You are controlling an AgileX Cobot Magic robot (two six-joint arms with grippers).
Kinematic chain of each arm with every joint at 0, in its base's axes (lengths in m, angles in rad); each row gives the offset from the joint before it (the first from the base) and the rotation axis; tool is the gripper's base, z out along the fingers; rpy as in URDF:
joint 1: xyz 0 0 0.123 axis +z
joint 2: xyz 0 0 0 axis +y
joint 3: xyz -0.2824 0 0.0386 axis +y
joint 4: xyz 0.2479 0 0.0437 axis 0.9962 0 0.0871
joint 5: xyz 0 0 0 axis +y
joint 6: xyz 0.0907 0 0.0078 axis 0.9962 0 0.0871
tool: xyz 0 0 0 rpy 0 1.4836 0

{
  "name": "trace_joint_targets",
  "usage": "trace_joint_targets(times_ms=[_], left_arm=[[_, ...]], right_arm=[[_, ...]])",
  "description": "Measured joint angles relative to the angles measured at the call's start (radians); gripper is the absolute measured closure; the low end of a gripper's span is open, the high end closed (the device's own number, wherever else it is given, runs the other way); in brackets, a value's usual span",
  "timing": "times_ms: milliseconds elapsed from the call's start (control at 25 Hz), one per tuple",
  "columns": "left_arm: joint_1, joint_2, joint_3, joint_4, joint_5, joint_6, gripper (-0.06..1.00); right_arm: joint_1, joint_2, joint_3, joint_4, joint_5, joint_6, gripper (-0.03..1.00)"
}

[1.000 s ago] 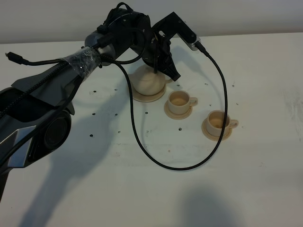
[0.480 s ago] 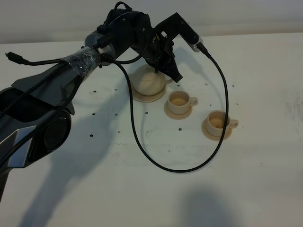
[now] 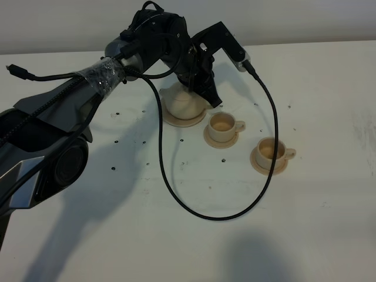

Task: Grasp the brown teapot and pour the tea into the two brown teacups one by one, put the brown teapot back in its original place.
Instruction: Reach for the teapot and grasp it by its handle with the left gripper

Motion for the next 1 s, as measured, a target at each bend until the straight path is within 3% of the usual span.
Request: trace_joint_targets(times_ms=[360, 760, 1000], left_arm=[[-0.001, -0.029, 0.000, 0.023, 0.044, 0.031, 1.00], [-0.002, -0.015, 0.000, -0.075, -0.033, 0.045, 1.00], [-0.018, 0.013, 0.000, -0.080, -0.032, 0.046, 1.00]], right_arm=[[0.000, 0.000, 0.000, 0.003, 0.000, -0.001, 0.56], [0.000, 0.000, 0.000, 0.003, 0.000, -0.001, 0.56], [-0.001, 0.000, 0.000, 0.003, 0.000, -0.001, 0.56]])
